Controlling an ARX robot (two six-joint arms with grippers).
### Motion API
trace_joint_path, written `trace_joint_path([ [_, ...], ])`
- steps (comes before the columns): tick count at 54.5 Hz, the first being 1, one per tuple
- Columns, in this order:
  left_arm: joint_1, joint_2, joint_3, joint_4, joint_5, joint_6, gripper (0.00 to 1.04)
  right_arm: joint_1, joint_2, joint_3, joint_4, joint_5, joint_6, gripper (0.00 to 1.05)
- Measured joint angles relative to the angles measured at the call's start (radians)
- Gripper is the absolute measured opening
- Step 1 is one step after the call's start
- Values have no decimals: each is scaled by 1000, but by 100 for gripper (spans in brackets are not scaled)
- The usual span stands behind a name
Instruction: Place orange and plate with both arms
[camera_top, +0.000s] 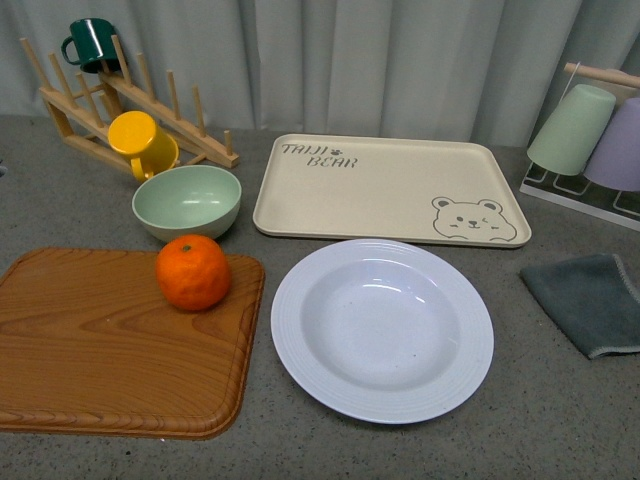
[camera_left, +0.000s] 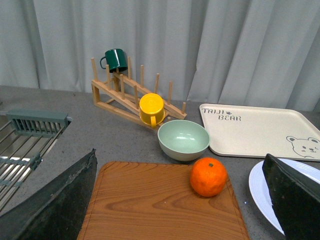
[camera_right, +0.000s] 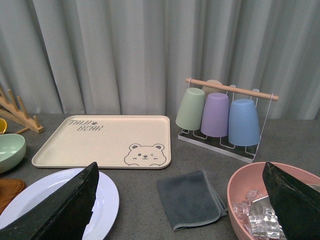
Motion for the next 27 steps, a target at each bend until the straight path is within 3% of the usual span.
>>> trace_joint_path([
  [27, 0, 0, 0, 0, 0, 0, 98, 0, 0, 0, 0, 0, 0, 96],
])
